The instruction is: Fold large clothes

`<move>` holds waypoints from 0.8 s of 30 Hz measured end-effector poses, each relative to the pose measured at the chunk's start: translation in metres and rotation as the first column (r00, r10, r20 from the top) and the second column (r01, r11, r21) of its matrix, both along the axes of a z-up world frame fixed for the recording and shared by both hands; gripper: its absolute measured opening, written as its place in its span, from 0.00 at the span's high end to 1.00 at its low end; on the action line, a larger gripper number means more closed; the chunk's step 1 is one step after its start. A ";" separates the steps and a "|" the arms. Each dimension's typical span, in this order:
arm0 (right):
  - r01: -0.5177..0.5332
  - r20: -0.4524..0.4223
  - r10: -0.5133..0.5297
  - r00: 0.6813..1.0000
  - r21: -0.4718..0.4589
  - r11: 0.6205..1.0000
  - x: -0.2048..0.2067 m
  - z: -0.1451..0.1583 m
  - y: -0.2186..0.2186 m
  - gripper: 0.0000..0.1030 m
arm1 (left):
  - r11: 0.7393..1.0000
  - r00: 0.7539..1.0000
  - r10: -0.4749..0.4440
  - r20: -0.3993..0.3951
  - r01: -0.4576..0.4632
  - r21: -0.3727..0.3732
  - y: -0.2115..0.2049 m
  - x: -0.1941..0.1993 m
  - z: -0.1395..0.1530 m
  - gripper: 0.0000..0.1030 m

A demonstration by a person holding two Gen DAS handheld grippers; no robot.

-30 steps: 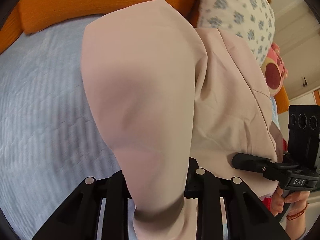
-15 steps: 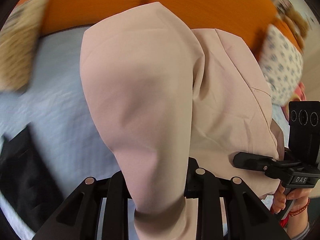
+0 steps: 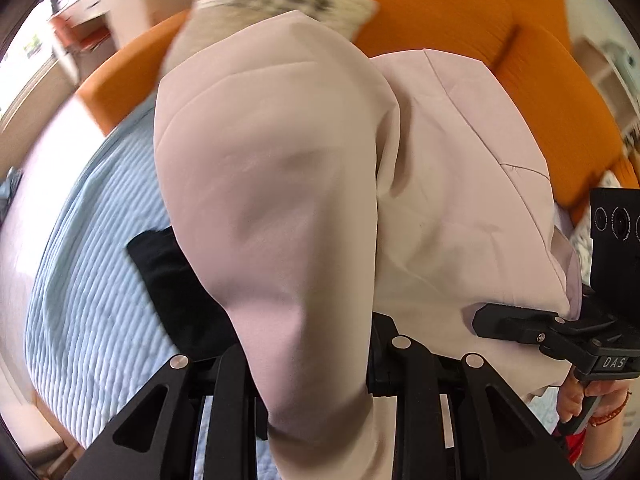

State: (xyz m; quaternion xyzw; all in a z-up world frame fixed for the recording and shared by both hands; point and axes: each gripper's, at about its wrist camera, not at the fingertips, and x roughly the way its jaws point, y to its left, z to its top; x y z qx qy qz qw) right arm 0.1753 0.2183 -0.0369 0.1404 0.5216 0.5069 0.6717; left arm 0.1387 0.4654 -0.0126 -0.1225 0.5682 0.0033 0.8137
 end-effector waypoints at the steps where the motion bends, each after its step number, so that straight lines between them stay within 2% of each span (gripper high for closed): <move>1: -0.015 -0.003 0.015 1.000 -0.005 1.000 -0.001 -0.004 0.015 0.70 | 1.000 1.000 0.011 -0.004 -0.011 -0.004 0.009 -0.005 -0.003 0.71; 2: -0.027 -0.011 0.027 1.000 -0.012 1.000 -0.002 -0.009 0.030 0.70 | 0.999 0.999 0.032 -0.013 -0.032 -0.014 0.023 -0.012 -0.011 0.71; 4: -0.046 -0.024 0.046 0.999 -0.021 0.999 -0.001 -0.020 0.051 0.70 | 0.998 0.998 0.053 -0.033 -0.054 -0.011 0.021 -0.022 -0.025 0.70; 9: -0.066 -0.080 0.063 0.995 -0.037 0.997 -0.001 -0.072 0.084 0.70 | 0.995 0.993 0.096 -0.068 -0.096 -0.005 0.036 -0.033 -0.074 0.70; 14: -0.057 -0.157 0.036 0.987 -0.133 0.989 -0.002 -0.151 0.085 0.70 | 0.991 0.985 0.128 -0.119 -0.122 0.059 0.032 -0.033 -0.147 0.67; 19: -0.023 -0.205 -0.011 0.979 -0.161 0.987 0.002 -0.197 0.079 0.70 | 0.987 0.983 0.162 -0.091 -0.161 0.025 0.045 -0.041 -0.172 0.60; 22: -0.016 -0.189 -0.020 0.982 -0.188 0.982 0.004 -0.212 0.078 0.71 | 0.986 0.985 0.156 -0.070 -0.151 0.066 0.042 -0.043 -0.189 0.53; 24: -0.011 -0.173 -0.025 0.985 -0.203 0.979 0.003 -0.218 0.075 0.71 | 0.984 0.983 0.174 -0.061 -0.170 0.061 0.041 -0.044 -0.197 0.50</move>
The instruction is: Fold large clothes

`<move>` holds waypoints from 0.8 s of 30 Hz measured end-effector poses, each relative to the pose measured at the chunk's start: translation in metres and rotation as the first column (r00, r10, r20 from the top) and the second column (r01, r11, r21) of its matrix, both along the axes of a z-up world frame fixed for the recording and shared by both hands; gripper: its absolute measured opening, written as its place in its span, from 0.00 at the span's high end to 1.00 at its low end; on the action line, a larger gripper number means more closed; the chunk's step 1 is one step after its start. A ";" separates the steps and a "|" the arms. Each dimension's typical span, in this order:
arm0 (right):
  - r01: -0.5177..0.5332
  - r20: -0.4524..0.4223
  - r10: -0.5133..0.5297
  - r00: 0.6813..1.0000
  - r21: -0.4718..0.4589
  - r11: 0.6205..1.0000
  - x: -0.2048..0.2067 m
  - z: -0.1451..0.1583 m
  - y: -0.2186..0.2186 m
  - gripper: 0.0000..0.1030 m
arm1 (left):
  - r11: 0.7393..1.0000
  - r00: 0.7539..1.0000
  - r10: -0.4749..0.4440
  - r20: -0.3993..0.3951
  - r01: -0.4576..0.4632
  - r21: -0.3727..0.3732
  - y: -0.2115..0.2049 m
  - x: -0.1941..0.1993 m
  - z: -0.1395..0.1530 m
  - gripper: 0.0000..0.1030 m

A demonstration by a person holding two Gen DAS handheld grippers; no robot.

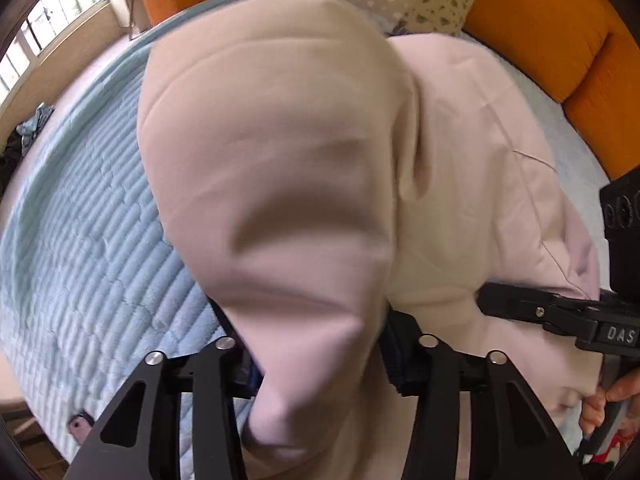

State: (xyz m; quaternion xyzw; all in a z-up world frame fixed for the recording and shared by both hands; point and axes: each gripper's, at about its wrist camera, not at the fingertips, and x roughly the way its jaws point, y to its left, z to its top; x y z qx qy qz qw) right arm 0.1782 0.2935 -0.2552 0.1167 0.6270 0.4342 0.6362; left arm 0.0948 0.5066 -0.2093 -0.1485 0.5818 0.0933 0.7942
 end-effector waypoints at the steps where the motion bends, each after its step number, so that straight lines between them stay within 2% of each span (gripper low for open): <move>1: -0.001 0.014 0.001 1.000 -0.010 1.000 0.000 -0.003 -0.001 0.71 | 1.000 1.000 0.011 0.008 -0.011 -0.006 0.002 -0.001 -0.005 0.49; 5: 0.009 0.021 -0.008 1.000 -0.014 1.000 0.001 -0.008 -0.008 0.70 | 1.000 1.000 0.023 0.017 -0.023 -0.015 0.003 -0.004 -0.009 0.48; 7: 0.005 0.035 -0.004 0.999 -0.028 1.000 -0.002 0.002 0.009 0.67 | 1.000 1.000 0.027 0.011 -0.026 -0.013 0.003 -0.004 -0.006 0.46; 9: -0.012 0.054 0.015 0.998 -0.051 0.999 -0.004 0.012 0.015 0.61 | 0.999 0.999 0.032 0.005 -0.032 -0.013 0.004 -0.008 0.001 0.40; 10: -0.020 0.056 0.024 0.998 -0.059 0.998 -0.004 0.016 0.013 0.55 | 0.999 0.999 0.031 0.005 -0.031 -0.008 0.004 -0.011 0.007 0.33; 11: -0.030 0.055 0.034 0.998 -0.067 0.997 -0.003 0.021 0.009 0.43 | 1.000 1.000 0.030 0.008 -0.030 0.005 0.005 -0.015 0.015 0.29; 13: -0.034 0.060 0.040 0.997 -0.098 0.995 0.003 0.031 0.011 0.34 | 0.998 1.000 0.013 0.008 -0.013 0.058 0.004 -0.023 0.029 0.22; 15: -0.042 0.066 0.050 0.997 -0.115 0.993 0.008 0.044 0.002 0.33 | 0.993 1.000 0.001 0.005 -0.001 0.118 0.003 -0.032 0.040 0.20; 17: -0.023 0.109 0.040 0.993 -0.156 0.987 0.012 0.057 -0.014 0.23 | 0.989 1.000 0.000 -0.002 0.000 0.148 0.002 -0.040 0.051 0.20; 21: 0.044 0.258 0.028 0.966 -0.272 0.961 0.018 0.083 -0.039 0.23 | 0.977 0.999 0.028 0.020 -0.032 0.211 0.006 -0.053 0.078 0.21; 22: 0.064 0.325 0.036 0.945 -0.292 0.954 0.011 0.097 -0.049 0.24 | 0.977 0.999 0.035 0.035 -0.042 0.211 0.009 -0.056 0.083 0.21; 24: 0.066 0.395 0.059 0.917 -0.296 0.953 0.006 0.115 -0.051 0.38 | 0.975 0.997 0.033 0.074 -0.049 0.219 0.014 -0.057 0.091 0.21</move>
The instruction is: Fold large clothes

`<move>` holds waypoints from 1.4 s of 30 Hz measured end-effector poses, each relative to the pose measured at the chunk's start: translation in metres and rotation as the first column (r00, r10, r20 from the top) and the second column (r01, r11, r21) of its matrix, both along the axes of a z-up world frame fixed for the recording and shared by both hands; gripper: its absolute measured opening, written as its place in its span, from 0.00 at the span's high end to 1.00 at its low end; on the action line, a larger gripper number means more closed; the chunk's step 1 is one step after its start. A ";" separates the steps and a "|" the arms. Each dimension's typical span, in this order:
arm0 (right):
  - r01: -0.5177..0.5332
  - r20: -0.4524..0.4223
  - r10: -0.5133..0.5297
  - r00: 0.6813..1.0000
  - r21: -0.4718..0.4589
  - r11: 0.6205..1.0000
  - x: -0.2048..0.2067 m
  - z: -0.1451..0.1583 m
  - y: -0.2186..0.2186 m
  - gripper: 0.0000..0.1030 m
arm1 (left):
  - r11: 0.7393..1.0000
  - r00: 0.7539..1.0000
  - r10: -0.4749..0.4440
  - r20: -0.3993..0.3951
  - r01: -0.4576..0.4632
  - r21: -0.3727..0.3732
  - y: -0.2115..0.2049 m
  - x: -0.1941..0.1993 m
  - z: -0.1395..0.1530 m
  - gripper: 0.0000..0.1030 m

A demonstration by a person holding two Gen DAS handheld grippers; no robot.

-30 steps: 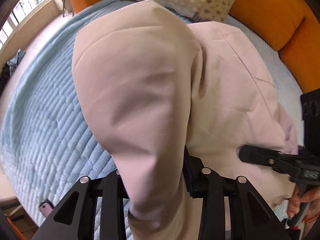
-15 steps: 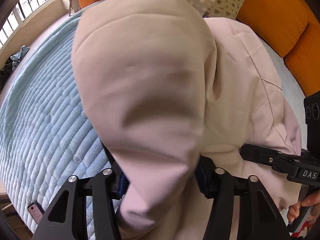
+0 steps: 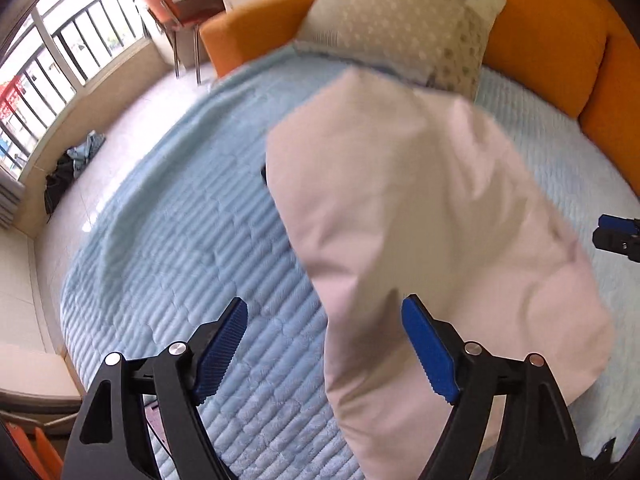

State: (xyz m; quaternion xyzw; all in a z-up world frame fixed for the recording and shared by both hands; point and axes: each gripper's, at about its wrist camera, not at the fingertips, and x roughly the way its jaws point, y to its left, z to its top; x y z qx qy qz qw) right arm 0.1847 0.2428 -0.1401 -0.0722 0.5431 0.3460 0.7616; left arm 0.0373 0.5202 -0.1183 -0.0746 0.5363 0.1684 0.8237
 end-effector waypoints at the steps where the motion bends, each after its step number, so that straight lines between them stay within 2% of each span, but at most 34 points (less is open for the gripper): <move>1: -0.014 0.018 0.014 1.000 0.003 1.000 -0.003 0.010 0.013 0.52 | 1.000 1.000 -0.002 0.008 0.002 0.020 -0.002 0.002 0.005 0.21; 2: -0.031 0.026 0.031 0.999 0.009 0.999 -0.007 0.016 0.018 0.62 | 0.999 1.000 -0.015 0.008 0.015 0.031 -0.006 0.006 0.006 0.22; 3: -0.058 0.022 0.058 0.998 0.017 0.998 -0.013 0.021 0.029 0.68 | 0.999 0.999 -0.036 -0.005 0.036 0.024 -0.010 0.010 0.003 0.23; 5: -0.110 -0.007 0.111 0.994 0.004 0.994 -0.029 0.018 0.057 0.85 | 0.997 0.996 -0.072 -0.047 0.073 0.018 -0.022 0.020 -0.011 0.32; 6: -0.136 -0.020 0.135 0.991 -0.023 0.990 -0.034 0.010 0.064 0.87 | 0.996 0.995 -0.081 -0.062 0.083 0.018 -0.028 0.019 -0.017 0.34; 8: -0.158 -0.033 0.156 0.987 -0.073 0.985 -0.041 -0.004 0.078 0.88 | 0.996 0.992 -0.085 -0.097 0.088 0.027 -0.033 0.021 -0.037 0.35; 10: -0.151 -0.060 0.145 0.988 -0.116 0.982 -0.045 -0.029 0.085 0.88 | 0.997 0.993 -0.065 -0.100 0.070 0.045 -0.034 0.022 -0.052 0.34; 13: -0.121 -0.075 0.111 0.991 -0.149 0.981 -0.041 -0.055 0.091 0.89 | 0.998 0.996 -0.029 -0.089 0.024 -0.060 -0.021 0.023 -0.070 0.33; 15: -0.106 -0.089 0.093 0.992 -0.151 0.983 -0.039 -0.066 0.093 0.89 | 0.996 0.996 -0.014 -0.089 0.007 -0.085 -0.013 0.024 -0.076 0.30; 18: -0.118 -0.075 0.107 0.991 -0.155 0.981 -0.041 -0.053 0.095 0.88 | 0.993 0.998 -0.011 -0.064 0.004 -0.115 -0.006 0.022 -0.058 0.31; 23: -0.062 0.016 0.064 0.998 -0.112 0.992 -0.026 -0.013 0.089 0.87 | 0.993 0.997 0.040 0.065 -0.033 -0.113 0.017 0.032 -0.004 0.33; 25: -0.031 0.010 0.033 0.999 -0.105 0.994 -0.010 -0.013 0.090 0.87 | 0.992 0.997 0.030 0.067 -0.022 -0.126 0.020 0.050 -0.002 0.33; 27: -0.008 0.001 0.008 1.000 -0.116 0.993 -0.002 -0.018 0.094 0.87 | 0.987 0.999 -0.018 0.047 0.025 -0.160 0.018 0.071 -0.010 0.37; 30: 0.024 -0.003 -0.025 1.000 -0.134 0.991 0.011 -0.031 0.100 0.87 | 0.992 0.996 -0.086 0.000 0.085 -0.089 0.012 0.097 -0.032 0.35; 33: 0.041 -0.034 -0.046 0.998 -0.140 0.989 0.018 -0.054 0.106 0.87 | 0.989 0.994 -0.105 -0.010 0.104 -0.105 0.019 0.105 -0.046 0.35; 36: 0.061 -0.057 -0.070 0.996 -0.133 0.989 0.021 -0.070 0.111 0.87 | 0.987 0.990 -0.138 -0.020 0.136 -0.090 0.020 0.111 -0.065 0.33; 40: 0.074 -0.052 -0.082 0.995 -0.140 0.987 0.022 -0.079 0.114 0.87 | 0.987 0.989 -0.145 -0.027 0.142 -0.075 0.015 0.112 -0.079 0.24; 42: 0.077 -0.047 -0.084 0.995 -0.144 0.987 0.022 -0.079 0.115 0.87 | 0.989 0.988 -0.146 -0.038 0.145 -0.043 0.010 0.114 -0.080 0.23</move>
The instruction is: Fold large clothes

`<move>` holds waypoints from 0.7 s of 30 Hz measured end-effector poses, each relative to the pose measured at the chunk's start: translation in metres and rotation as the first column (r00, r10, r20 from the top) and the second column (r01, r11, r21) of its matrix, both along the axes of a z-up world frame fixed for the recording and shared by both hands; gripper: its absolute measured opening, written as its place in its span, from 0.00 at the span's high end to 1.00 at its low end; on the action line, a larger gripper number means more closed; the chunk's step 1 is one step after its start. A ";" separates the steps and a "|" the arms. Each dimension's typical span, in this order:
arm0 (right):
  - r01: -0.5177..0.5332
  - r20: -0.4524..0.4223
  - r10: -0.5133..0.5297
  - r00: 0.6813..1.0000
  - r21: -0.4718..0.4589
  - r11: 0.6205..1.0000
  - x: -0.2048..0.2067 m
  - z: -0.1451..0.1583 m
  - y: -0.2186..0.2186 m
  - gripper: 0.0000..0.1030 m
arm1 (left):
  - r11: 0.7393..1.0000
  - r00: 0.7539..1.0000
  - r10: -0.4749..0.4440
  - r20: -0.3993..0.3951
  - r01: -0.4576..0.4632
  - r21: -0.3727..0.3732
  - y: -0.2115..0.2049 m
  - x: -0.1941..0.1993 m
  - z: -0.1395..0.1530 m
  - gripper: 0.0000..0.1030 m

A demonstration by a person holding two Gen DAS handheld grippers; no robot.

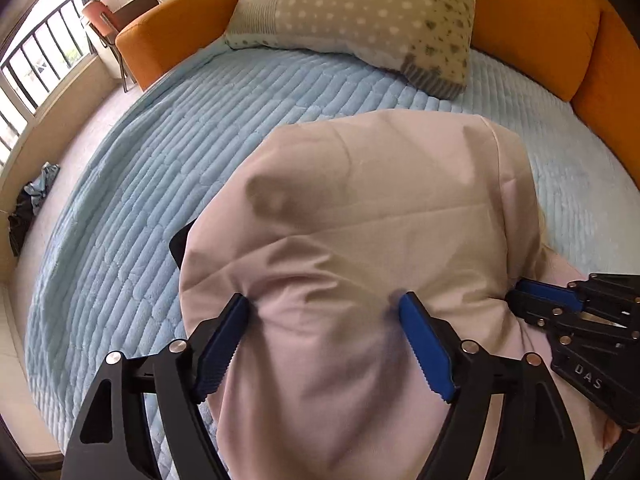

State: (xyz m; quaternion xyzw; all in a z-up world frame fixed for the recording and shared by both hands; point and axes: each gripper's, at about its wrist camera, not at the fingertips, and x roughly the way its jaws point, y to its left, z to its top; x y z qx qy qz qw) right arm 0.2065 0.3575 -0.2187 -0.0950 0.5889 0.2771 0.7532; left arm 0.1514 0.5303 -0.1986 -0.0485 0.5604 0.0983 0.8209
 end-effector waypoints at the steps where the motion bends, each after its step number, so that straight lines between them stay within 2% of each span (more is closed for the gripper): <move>1: -0.005 0.008 0.005 1.000 -0.005 1.000 0.000 0.001 0.001 0.87 | 1.000 1.000 0.003 -0.004 -0.003 0.007 0.000 0.001 0.002 0.23; 3: -0.019 0.039 0.019 0.999 -0.009 1.000 -0.006 0.010 0.001 0.87 | 0.999 0.999 0.032 -0.004 -0.032 0.003 0.001 -0.002 0.012 0.24; 5: -0.022 0.079 0.022 0.997 0.003 1.000 -0.015 0.027 -0.005 0.86 | 0.998 0.998 0.064 0.021 -0.064 0.003 0.000 -0.013 0.029 0.29; 7: -0.026 0.111 0.022 0.994 0.026 0.999 -0.028 0.044 -0.013 0.86 | 0.995 0.994 0.091 0.059 -0.093 0.035 -0.009 -0.032 0.048 0.34; 10: -0.003 0.151 -0.009 0.989 0.081 0.997 -0.055 0.068 -0.032 0.86 | 0.992 0.988 0.096 0.118 -0.106 0.075 -0.031 -0.060 0.065 0.32; 11: 0.004 0.156 -0.019 0.988 0.092 0.996 -0.065 0.073 -0.037 0.82 | 0.990 0.986 0.095 0.135 -0.108 0.089 -0.039 -0.068 0.069 0.27; 12: 0.011 0.161 -0.027 0.987 0.096 0.995 -0.073 0.077 -0.043 0.75 | 0.988 0.984 0.094 0.149 -0.111 0.109 -0.050 -0.078 0.070 0.25; 13: 0.027 0.169 -0.044 0.985 0.103 0.994 -0.084 0.080 -0.049 0.58 | 0.984 0.983 0.094 0.155 -0.115 0.133 -0.058 -0.085 0.070 0.25; 14: 0.034 0.193 -0.054 0.980 0.103 0.994 -0.096 0.084 -0.055 0.44 | 0.982 0.982 0.094 0.162 -0.119 0.149 -0.066 -0.092 0.069 0.22; 15: 0.031 0.226 -0.052 0.973 0.093 0.995 -0.106 0.088 -0.058 0.41 | 0.980 0.981 0.103 0.166 -0.129 0.154 -0.072 -0.100 0.067 0.20; 17: 0.021 0.271 -0.043 0.962 0.081 0.996 -0.129 0.092 -0.064 0.41 | 0.978 0.978 0.129 0.165 -0.153 0.142 -0.079 -0.112 0.061 0.20; 21: 0.008 0.306 -0.028 0.951 0.066 0.998 -0.158 0.090 -0.068 0.41 | 0.972 0.962 0.200 0.189 -0.219 0.089 -0.082 -0.135 0.052 0.20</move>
